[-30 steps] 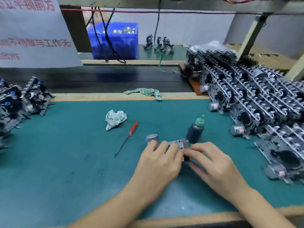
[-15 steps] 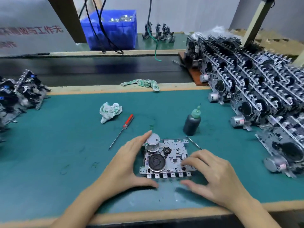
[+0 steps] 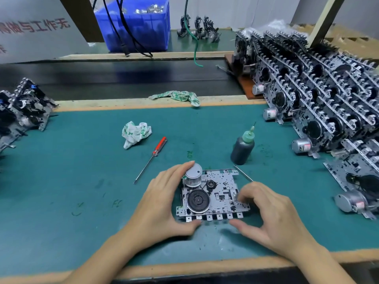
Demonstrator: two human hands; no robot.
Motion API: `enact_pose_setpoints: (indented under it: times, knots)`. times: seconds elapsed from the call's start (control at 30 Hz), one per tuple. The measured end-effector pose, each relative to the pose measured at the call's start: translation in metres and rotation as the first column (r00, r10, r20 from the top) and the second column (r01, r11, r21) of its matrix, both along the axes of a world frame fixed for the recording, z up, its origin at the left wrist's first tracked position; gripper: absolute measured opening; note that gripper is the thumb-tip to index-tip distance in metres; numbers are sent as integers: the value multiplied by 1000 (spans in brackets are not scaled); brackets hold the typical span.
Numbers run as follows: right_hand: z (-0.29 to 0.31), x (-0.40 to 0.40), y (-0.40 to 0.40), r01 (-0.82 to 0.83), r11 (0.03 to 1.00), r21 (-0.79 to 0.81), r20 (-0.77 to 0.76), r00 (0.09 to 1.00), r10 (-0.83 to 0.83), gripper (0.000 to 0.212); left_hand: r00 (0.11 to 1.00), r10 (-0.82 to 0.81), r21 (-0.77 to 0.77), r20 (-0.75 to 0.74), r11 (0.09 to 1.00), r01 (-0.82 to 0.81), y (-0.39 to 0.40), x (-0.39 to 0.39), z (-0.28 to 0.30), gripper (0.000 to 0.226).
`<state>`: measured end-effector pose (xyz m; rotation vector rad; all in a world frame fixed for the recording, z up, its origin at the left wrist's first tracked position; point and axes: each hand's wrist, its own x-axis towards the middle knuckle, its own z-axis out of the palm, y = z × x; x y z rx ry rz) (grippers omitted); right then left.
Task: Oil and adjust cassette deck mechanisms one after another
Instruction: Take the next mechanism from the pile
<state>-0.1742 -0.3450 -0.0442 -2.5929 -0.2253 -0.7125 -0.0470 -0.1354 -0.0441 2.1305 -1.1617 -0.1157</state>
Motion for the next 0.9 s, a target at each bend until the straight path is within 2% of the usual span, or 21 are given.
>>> enact_pose_setpoints:
  times: [0.2,0.37,0.43,0.5,0.6,0.67,0.8,0.9]
  knots:
    - [0,0,-1,12,999,38,-24,1000,-12,35,999,-27,5,-37,1000,27,3,4,-3,106]
    - [5,1,-1,54,987,154,-46,998,-47,38,1000,-25,-9,-17,1000,24,1,3,-3,109]
    - [11,2,-3,72,982,173,-113,992,-53,48,999,-25,-5,-33,1000,25,2,2,-3,108]
    - [22,5,-7,70,985,156,-292,956,-22,70,999,-35,4,-37,999,35,2,1,-2,112]
    - [35,15,-12,-23,999,-37,-558,830,-1,106,997,-64,31,-36,997,65,2,1,-2,121]
    - [39,26,-13,-99,977,-189,-627,778,-42,117,997,-66,34,-44,997,67,1,0,-2,120]
    - [45,45,-7,-159,939,-306,-673,733,-96,123,996,-51,5,-67,999,52,1,0,-1,110]
    - [50,53,-1,-155,909,-386,-629,765,-137,112,995,-50,-4,-87,999,50,1,0,0,108]
